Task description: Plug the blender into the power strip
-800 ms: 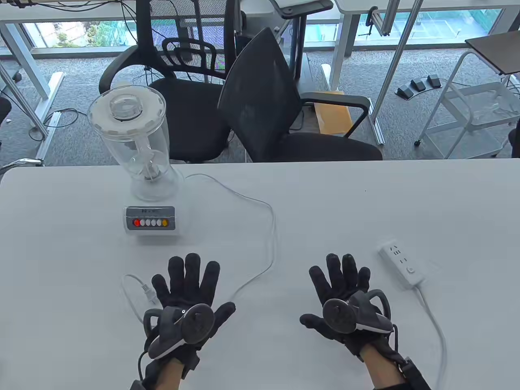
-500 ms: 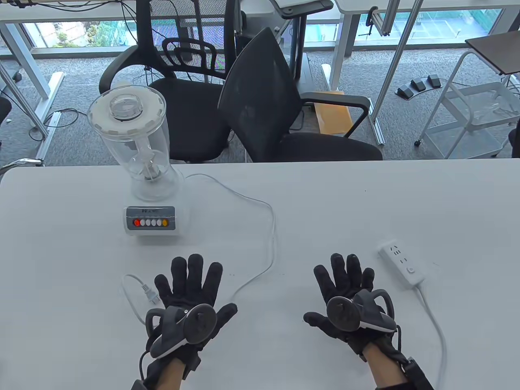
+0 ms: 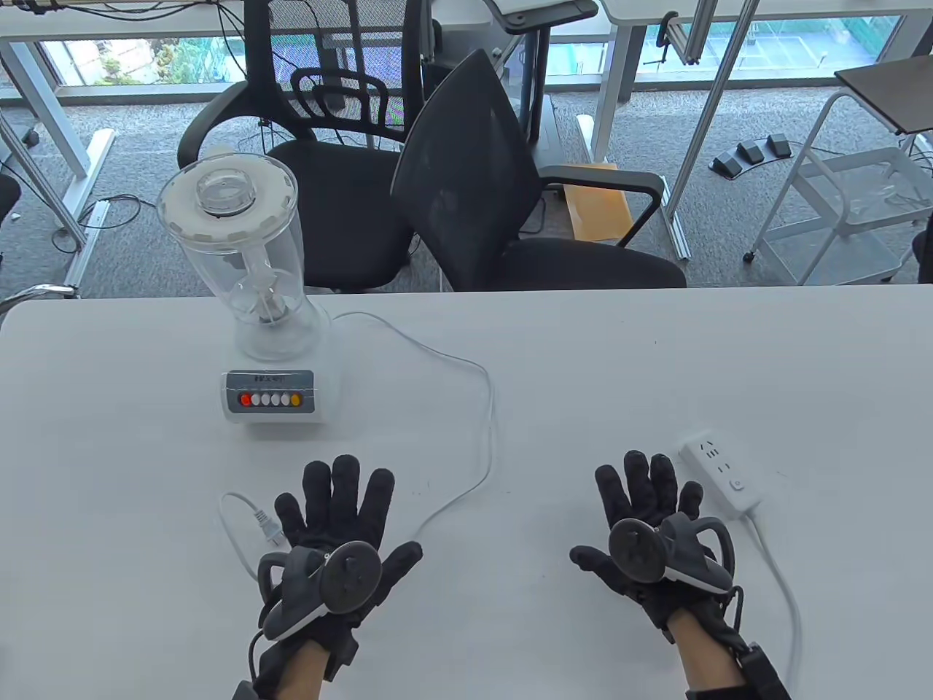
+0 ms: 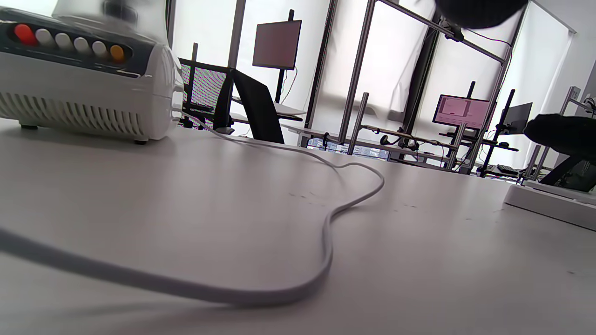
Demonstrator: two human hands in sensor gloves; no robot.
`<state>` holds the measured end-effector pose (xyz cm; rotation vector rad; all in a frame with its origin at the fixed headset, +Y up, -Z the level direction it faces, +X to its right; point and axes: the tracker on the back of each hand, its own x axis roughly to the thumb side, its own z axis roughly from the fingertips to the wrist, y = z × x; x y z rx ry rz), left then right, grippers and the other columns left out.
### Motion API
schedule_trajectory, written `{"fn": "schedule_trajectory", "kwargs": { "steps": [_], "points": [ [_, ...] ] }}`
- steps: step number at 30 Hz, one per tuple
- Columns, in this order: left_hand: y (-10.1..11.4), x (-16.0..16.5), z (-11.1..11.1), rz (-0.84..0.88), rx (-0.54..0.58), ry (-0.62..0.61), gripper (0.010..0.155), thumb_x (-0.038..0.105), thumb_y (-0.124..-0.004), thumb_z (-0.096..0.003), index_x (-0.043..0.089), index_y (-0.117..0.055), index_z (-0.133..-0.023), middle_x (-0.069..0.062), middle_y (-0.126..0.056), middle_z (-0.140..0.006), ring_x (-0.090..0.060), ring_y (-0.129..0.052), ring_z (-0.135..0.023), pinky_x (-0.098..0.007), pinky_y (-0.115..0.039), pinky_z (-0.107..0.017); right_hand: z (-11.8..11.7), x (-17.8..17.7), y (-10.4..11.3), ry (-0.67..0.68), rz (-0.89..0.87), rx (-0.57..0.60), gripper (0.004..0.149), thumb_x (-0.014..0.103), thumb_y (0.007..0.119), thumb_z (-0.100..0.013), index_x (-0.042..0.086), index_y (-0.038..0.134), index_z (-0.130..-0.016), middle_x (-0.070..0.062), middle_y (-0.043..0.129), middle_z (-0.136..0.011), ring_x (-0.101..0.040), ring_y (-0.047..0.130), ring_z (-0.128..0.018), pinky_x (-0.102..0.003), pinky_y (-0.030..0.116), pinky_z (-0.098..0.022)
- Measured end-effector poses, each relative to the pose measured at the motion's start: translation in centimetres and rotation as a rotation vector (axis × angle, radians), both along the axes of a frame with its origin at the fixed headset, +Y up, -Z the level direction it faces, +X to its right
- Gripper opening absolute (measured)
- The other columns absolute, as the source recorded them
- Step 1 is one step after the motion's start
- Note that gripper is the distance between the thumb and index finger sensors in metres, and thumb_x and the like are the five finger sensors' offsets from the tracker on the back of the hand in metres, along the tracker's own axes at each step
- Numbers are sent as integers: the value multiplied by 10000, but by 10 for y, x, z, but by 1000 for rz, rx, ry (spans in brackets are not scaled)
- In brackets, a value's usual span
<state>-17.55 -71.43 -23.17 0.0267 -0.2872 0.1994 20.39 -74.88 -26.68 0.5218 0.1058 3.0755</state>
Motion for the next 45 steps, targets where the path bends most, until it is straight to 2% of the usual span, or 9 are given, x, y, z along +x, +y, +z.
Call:
{"fn": "schedule_trajectory", "kwargs": {
  "steps": [8, 14, 19, 24, 27, 32, 38, 45],
  "points": [
    [-5, -7, -4, 33, -35, 17, 923, 712, -569, -486, 270, -115, -1157, -207, 21, -1200, -571, 6, -1073, -850, -154, -642, -10, 34, 7, -198, 31, 47, 1068, 674, 653, -475, 58, 88, -1139, -394, 85, -1132, -703, 202, -997, -883, 295, -562],
    [-1, -10, -4, 50, -23, 21, 923, 712, -569, -485, 270, -116, -1156, -212, 15, -1203, -571, 0, -1075, -850, -156, -643, -26, 72, -5, -372, 59, -14, 1079, 641, 701, -475, 15, 130, -1143, -405, 157, -1135, -704, 246, -989, -866, 347, -572],
    [0, -10, -3, 53, -19, 15, 921, 712, -570, -485, 271, -122, -1158, -211, 3, -1205, -574, -12, -1077, -851, -160, -642, -37, 93, -14, -444, 61, -82, 1082, 621, 724, -474, -39, 185, -1140, -419, 206, -1128, -705, 315, -979, -841, 413, -577],
    [-1, -10, -4, 52, -33, 6, 916, 711, -571, -486, 268, -138, -1161, -214, -12, -1209, -576, -26, -1080, -851, -167, -641, -45, 102, -19, -474, 77, -123, 1059, 594, 745, -473, -88, 271, -1130, -410, 283, -1123, -674, 439, -966, -768, 536, -581],
    [-1, -11, -4, 53, -37, 5, 915, 711, -572, -484, 269, -144, -1162, -215, -16, -1210, -576, -30, -1081, -851, -169, -641, -49, 102, -20, -477, 121, -113, 1032, 573, 758, -474, -96, 319, -1126, -401, 327, -1121, -666, 472, -957, -742, 568, -578],
    [-1, -11, -4, 58, -44, 5, 912, 709, -571, -487, 268, -147, -1163, -218, -18, -1211, -577, -33, -1081, -851, -171, -641, -56, 109, -19, -531, 133, -103, 957, 521, 784, -476, -41, 359, -1124, -342, 402, -1127, -610, 573, -950, -713, 611, -575],
    [-1, -11, -4, 60, -48, 3, 910, 707, -573, -487, 267, -154, -1164, -219, -23, -1211, -579, -40, -1082, -850, -177, -642, -68, 108, -12, -588, 201, -68, 730, 310, 803, -488, 53, 483, -1092, -295, 578, -1080, -527, 760, -889, -668, 705, -551],
    [0, -12, -4, 59, -48, 4, 908, 707, -573, -487, 268, -157, -1165, -221, -27, -1213, -579, -45, -1082, -849, -182, -643, -71, 123, -12, -653, 41, -145, 754, 325, 839, -467, 174, 451, -1097, -307, 621, -1066, -537, 794, -859, -642, 769, -519]
  ]
}}
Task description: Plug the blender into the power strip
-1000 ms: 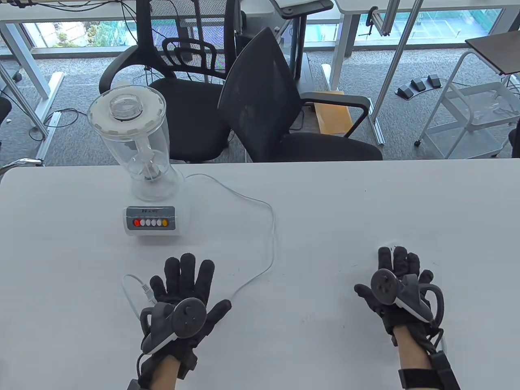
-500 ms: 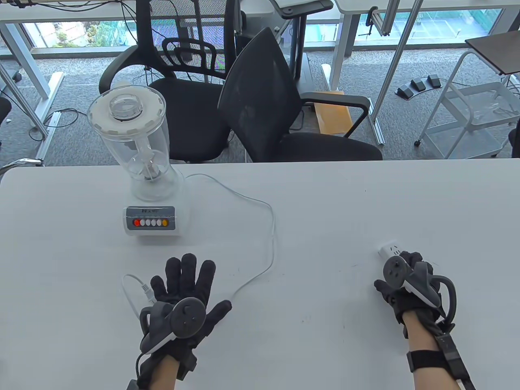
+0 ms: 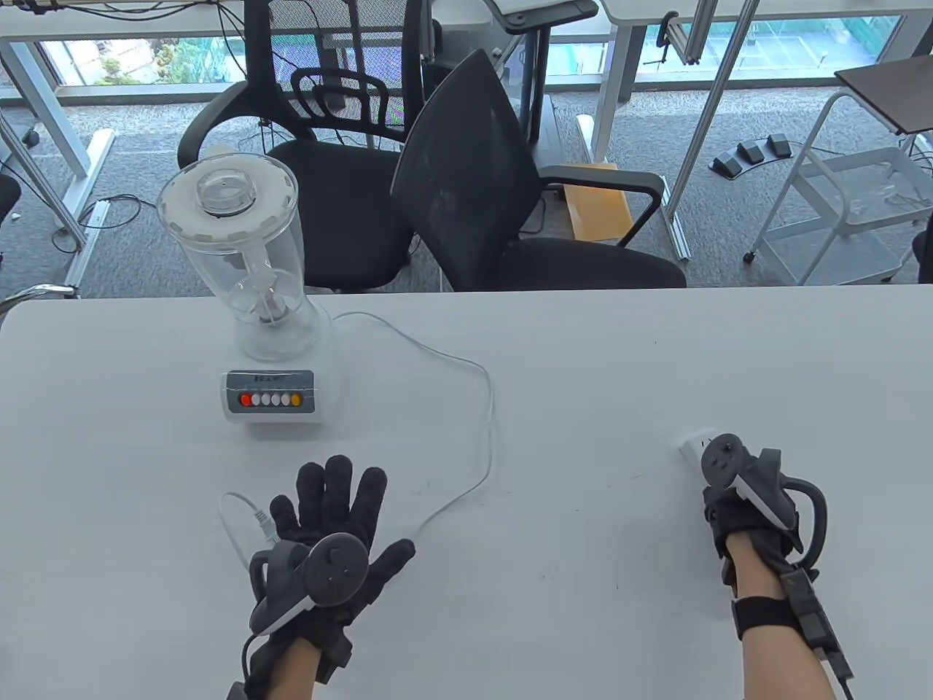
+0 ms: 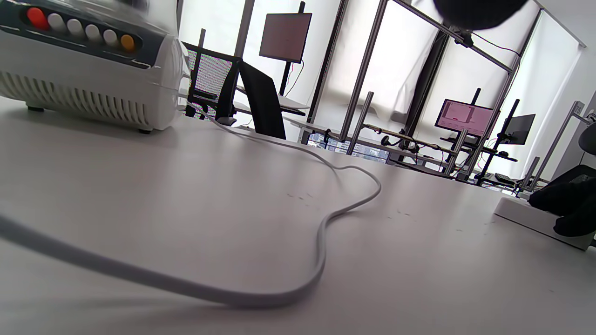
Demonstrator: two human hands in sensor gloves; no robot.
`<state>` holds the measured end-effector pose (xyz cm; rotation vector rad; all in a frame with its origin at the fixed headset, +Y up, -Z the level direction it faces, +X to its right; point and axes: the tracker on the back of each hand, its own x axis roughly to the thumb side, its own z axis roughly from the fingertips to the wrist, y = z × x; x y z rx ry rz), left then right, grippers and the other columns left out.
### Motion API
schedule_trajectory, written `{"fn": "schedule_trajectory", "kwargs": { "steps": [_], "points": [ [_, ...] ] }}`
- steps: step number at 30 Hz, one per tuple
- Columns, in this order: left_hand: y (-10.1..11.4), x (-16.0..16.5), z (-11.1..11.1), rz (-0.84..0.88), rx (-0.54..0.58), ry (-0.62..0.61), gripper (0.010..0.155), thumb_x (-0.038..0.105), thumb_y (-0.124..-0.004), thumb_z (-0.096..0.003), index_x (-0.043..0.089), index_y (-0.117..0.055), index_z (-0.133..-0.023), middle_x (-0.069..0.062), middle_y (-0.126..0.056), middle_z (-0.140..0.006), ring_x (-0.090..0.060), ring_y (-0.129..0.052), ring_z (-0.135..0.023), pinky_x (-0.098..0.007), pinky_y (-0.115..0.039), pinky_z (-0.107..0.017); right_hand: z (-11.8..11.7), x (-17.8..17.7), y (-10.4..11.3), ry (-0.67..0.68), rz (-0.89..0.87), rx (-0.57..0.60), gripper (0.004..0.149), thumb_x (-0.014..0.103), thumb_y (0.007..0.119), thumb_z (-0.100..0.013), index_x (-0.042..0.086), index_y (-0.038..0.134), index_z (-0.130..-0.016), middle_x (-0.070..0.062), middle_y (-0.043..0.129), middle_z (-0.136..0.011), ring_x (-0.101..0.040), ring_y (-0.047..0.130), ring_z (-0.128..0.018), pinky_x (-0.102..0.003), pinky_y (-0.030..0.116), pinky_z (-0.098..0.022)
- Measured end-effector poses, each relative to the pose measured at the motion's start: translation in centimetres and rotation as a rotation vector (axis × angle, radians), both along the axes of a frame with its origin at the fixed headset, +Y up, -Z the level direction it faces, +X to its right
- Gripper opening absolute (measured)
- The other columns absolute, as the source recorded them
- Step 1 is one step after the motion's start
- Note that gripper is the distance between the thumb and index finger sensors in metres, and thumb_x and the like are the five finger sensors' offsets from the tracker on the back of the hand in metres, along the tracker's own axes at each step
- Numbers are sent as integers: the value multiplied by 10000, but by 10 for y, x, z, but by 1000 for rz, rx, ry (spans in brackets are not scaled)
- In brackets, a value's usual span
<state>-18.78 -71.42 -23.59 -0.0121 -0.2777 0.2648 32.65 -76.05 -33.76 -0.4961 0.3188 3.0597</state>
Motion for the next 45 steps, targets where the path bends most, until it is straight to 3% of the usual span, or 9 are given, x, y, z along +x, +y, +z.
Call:
{"fn": "schedule_trajectory", "kwargs": {
  "steps": [13, 17, 21, 28, 39, 45],
  "points": [
    [4, -6, 1, 25, 18, 13, 907, 707, -572, -488, 272, -151, -1163, -215, -17, -1209, -579, -45, -1083, -848, -184, -645, 5, -9, 3, 81, 52, 77, 782, 312, 850, -443, 147, 456, -1098, -272, 613, -1076, -524, 774, -861, -558, 789, -499],
    [5, -7, 1, 27, 22, 16, 907, 707, -572, -488, 272, -150, -1163, -217, -18, -1208, -579, -45, -1083, -848, -184, -646, 6, -30, 15, 163, 38, 99, 789, 301, 847, -439, 131, 451, -1099, -269, 605, -1081, -523, 763, -870, -549, 786, -504],
    [6, -9, 2, 26, 30, 28, 907, 706, -572, -490, 272, -143, -1161, -217, -10, -1206, -579, -43, -1082, -847, -185, -647, 5, -58, 28, 243, 55, 121, 808, 295, 847, -433, 37, 464, -1095, -282, 610, -1074, -523, 764, -870, -542, 791, -520],
    [8, -13, 2, 36, 35, 39, 906, 705, -573, -490, 272, -145, -1161, -219, -11, -1205, -580, -42, -1081, -847, -186, -647, 6, -99, 46, 366, 21, 172, 810, 281, 853, -424, 20, 477, -1092, -293, 614, -1072, -522, 757, -878, -560, 791, -535],
    [9, -16, 2, 43, 36, 52, 904, 703, -575, -491, 271, -147, -1161, -219, -16, -1207, -581, -45, -1081, -847, -186, -646, 25, -161, 50, 647, -96, 206, 805, 254, 848, -418, 39, 469, -1094, -281, 586, -1091, -527, 712, -906, -585, 748, -577],
    [9, -16, 2, 31, 28, 50, 903, 702, -576, -491, 273, -148, -1161, -217, -20, -1207, -580, -47, -1082, -847, -187, -646, 41, -184, 45, 704, -192, 259, 801, 233, 854, -410, 45, 478, -1092, -279, 578, -1097, -532, 694, -915, -600, 728, -585]
  ]
}}
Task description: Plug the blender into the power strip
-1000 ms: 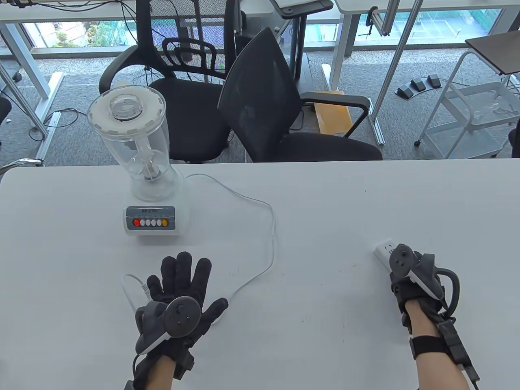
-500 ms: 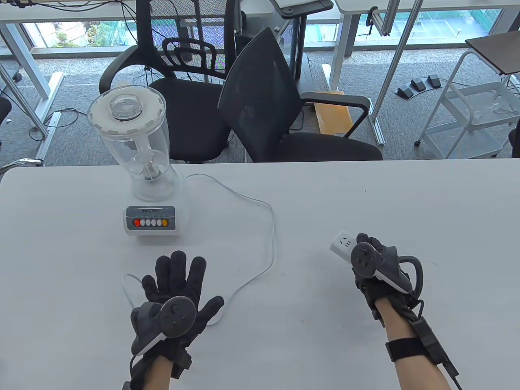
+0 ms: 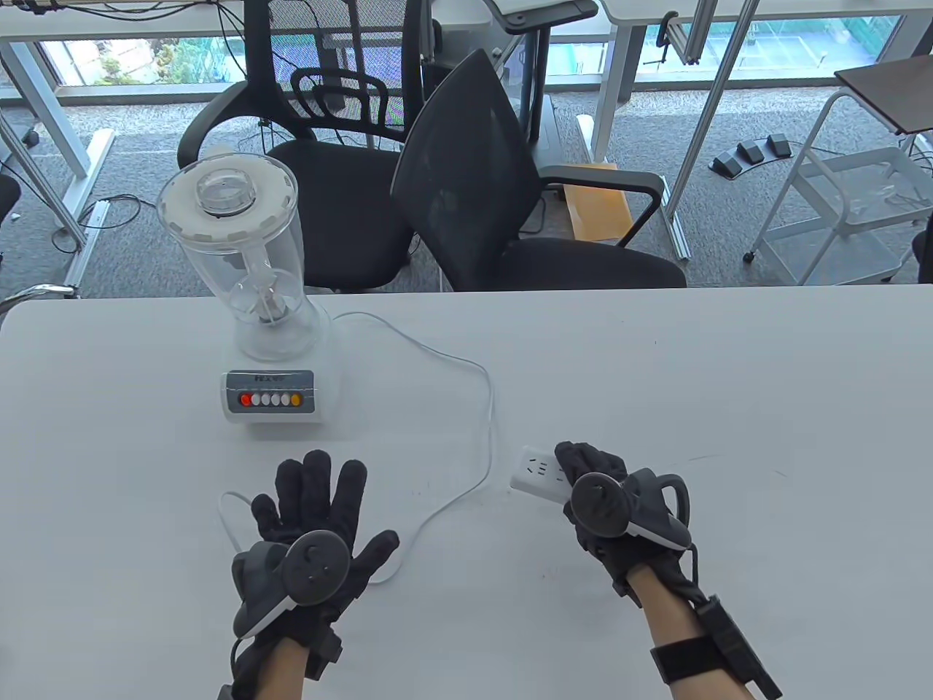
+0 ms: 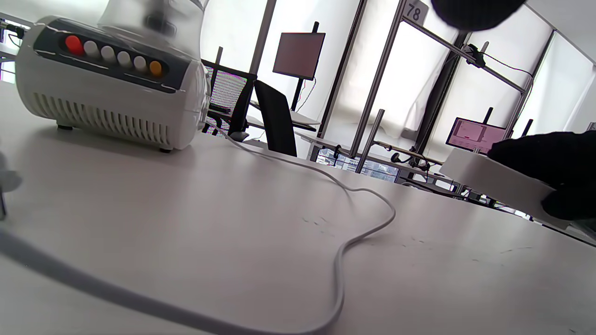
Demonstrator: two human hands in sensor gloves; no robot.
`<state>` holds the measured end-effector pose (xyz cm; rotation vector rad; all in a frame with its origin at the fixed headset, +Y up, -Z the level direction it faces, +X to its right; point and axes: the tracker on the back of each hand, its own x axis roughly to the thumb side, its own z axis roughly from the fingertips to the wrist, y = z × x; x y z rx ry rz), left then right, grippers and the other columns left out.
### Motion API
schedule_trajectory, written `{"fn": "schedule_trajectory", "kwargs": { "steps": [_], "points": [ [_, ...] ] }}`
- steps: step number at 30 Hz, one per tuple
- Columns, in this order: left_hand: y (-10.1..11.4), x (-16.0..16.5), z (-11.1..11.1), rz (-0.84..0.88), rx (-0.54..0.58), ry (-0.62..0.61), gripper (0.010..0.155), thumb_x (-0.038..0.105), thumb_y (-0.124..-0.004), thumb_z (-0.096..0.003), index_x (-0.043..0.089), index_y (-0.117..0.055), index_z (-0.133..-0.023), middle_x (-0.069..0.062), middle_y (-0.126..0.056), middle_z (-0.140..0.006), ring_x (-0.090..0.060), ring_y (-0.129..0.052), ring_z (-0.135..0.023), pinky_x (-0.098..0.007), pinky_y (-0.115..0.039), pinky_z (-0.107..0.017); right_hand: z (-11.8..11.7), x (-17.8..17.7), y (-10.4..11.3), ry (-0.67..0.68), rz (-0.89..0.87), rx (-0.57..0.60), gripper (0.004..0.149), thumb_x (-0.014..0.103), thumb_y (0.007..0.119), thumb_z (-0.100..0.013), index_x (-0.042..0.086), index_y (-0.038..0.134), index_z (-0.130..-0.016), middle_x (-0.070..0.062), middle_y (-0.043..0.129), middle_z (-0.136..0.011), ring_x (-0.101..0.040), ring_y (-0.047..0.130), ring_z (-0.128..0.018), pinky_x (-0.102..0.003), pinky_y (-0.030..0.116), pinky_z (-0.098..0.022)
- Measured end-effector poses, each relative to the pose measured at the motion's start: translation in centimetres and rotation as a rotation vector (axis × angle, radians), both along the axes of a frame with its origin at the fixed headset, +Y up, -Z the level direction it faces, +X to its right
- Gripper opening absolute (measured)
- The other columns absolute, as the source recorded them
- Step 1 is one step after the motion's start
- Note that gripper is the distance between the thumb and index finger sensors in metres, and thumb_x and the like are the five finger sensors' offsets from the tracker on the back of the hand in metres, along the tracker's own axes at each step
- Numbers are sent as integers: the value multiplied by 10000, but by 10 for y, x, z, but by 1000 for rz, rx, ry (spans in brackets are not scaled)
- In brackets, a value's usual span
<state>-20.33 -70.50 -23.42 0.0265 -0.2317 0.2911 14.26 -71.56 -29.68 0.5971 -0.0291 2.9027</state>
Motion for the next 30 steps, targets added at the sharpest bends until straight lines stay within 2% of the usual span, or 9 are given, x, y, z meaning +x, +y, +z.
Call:
{"fn": "schedule_trajectory", "kwargs": {
  "steps": [9, 18, 26, 30],
  "points": [
    [1, -6, -1, 4, -5, 24, 904, 703, -575, -491, 271, -149, -1161, -220, -22, -1209, -581, -48, -1083, -848, -189, -647, 16, -31, -18, 100, 55, 4, 797, 228, 858, -399, 66, 491, -1088, -260, 584, -1100, -520, 693, -922, -596, 724, -591],
    [0, -20, -3, 29, -23, 74, 903, 704, -573, -491, 274, -151, -1162, -220, -28, -1212, -582, -51, -1084, -847, -190, -647, 21, -33, -33, 129, 40, -38, 791, 214, 859, -397, 78, 496, -1087, -247, 583, -1106, -515, 681, -934, -601, 709, -601],
    [1, -24, -2, 46, -24, 99, 899, 702, -574, -492, 274, -156, -1164, -223, -37, -1216, -581, -56, -1087, -847, -191, -649, 21, -35, -51, 168, 100, -143, 787, 199, 858, -397, 89, 493, -1086, -229, 577, -1109, -511, 671, -942, -607, 700, -606],
    [1, -26, -2, 28, -24, 121, 893, 697, -577, -496, 274, -162, -1164, -222, -47, -1219, -579, -64, -1091, -845, -195, -651, 19, -34, -53, 158, 73, -194, 793, 188, 838, -406, 96, 453, -1094, -231, 517, -1111, -521, 610, -953, -613, 661, -615]
  ]
}}
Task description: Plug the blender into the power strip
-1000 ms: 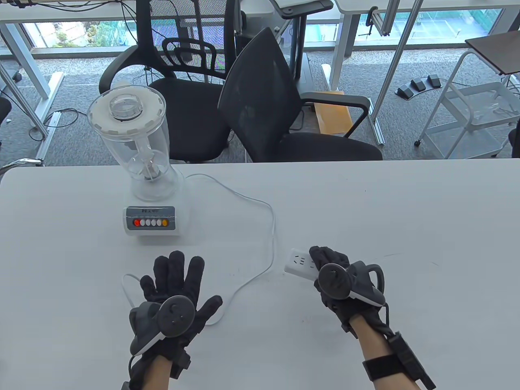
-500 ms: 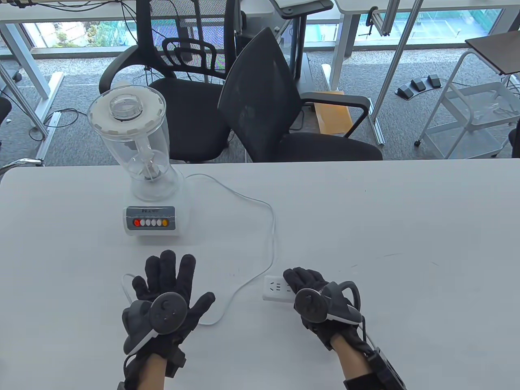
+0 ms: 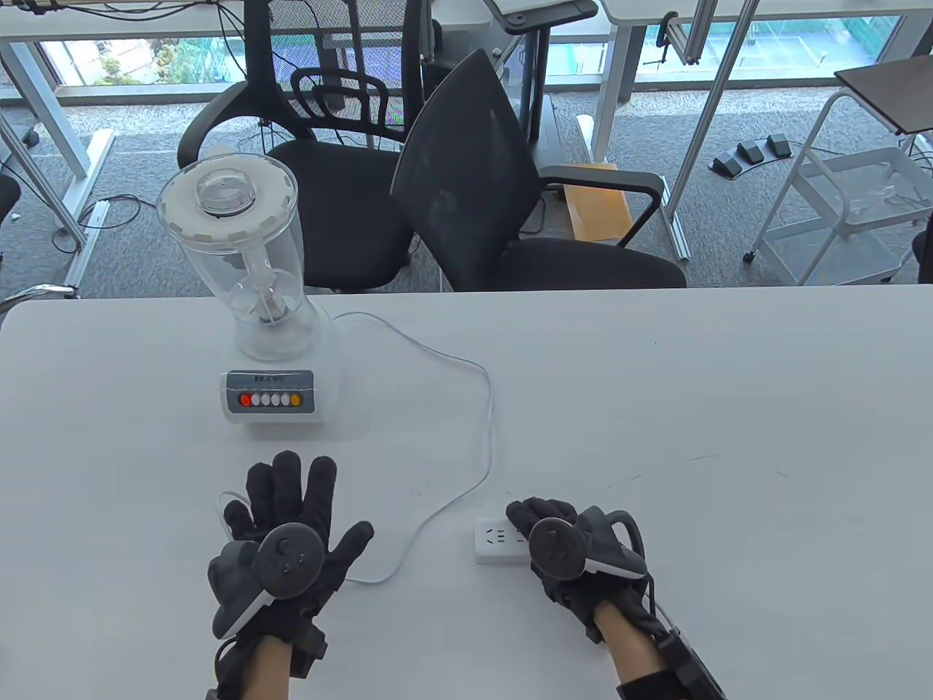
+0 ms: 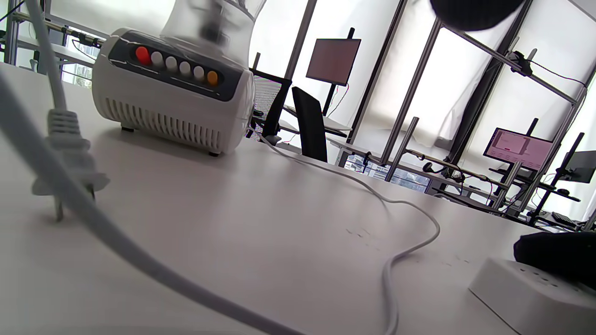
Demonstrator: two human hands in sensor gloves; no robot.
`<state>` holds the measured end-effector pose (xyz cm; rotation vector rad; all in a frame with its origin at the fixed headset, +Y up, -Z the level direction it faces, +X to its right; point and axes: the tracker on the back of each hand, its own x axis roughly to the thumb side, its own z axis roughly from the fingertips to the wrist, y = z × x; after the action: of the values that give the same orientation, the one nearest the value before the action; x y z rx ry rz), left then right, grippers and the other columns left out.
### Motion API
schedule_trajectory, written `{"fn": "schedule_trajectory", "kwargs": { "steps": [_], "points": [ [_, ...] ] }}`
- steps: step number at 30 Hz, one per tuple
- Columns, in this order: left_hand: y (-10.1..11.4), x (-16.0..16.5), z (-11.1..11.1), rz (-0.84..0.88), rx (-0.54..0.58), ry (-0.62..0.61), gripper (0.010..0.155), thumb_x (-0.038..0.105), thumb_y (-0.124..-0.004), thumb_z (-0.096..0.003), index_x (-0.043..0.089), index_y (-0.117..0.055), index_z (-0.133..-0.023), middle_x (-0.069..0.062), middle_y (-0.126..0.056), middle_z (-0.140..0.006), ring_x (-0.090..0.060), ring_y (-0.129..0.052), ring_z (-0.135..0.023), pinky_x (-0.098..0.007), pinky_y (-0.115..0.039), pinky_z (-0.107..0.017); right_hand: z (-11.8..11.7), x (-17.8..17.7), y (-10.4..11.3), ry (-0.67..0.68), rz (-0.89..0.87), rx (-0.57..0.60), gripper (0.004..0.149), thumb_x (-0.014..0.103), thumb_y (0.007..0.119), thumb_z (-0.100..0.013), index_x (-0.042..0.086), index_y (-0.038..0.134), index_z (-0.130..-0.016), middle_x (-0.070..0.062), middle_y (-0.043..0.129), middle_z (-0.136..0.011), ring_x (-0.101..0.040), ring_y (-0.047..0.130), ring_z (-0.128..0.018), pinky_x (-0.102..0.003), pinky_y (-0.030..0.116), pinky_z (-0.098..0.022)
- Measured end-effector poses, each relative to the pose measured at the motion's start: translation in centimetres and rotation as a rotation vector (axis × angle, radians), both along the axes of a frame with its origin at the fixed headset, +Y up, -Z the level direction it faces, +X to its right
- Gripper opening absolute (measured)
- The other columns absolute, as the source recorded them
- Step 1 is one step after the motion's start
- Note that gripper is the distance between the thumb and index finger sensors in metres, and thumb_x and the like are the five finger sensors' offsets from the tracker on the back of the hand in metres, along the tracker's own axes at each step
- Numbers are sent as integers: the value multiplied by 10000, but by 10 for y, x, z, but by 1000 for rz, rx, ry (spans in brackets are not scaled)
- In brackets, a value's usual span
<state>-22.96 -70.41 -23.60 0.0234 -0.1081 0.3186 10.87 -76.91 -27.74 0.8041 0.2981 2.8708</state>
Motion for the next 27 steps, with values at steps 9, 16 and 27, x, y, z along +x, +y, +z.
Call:
{"fn": "schedule_trajectory", "kwargs": {
  "steps": [9, 16, 27],
  "points": [
    [7, -28, 5, 59, 9, 151, 848, 650, -585, -520, 255, -210, -1170, -239, -144, -1229, -585, -145, -1098, -844, -220, -649, -1, 0, 0, 5, 13, -18, 805, 189, 829, -410, 98, 424, -1099, -225, 495, -1108, -521, 595, -958, -608, 659, -615],
    [12, -49, 11, 234, 30, 211, 840, 645, -588, -524, 250, -229, -1173, -242, -178, -1236, -586, -191, -1108, -836, -251, -665, -1, 1, -1, 4, 3, -19, 807, 190, 830, -411, 100, 420, -1101, -224, 493, -1108, -519, 594, -959, -612, 655, -615],
    [16, -71, 15, 455, 96, 269, 808, 629, -590, -532, 237, -305, -1178, -238, -294, -1242, -567, -349, -1119, -769, -412, -710, -1, 1, -2, 4, -5, -20, 811, 192, 833, -412, 99, 417, -1101, -224, 492, -1107, -519, 596, -957, -612, 655, -615]
  ]
}}
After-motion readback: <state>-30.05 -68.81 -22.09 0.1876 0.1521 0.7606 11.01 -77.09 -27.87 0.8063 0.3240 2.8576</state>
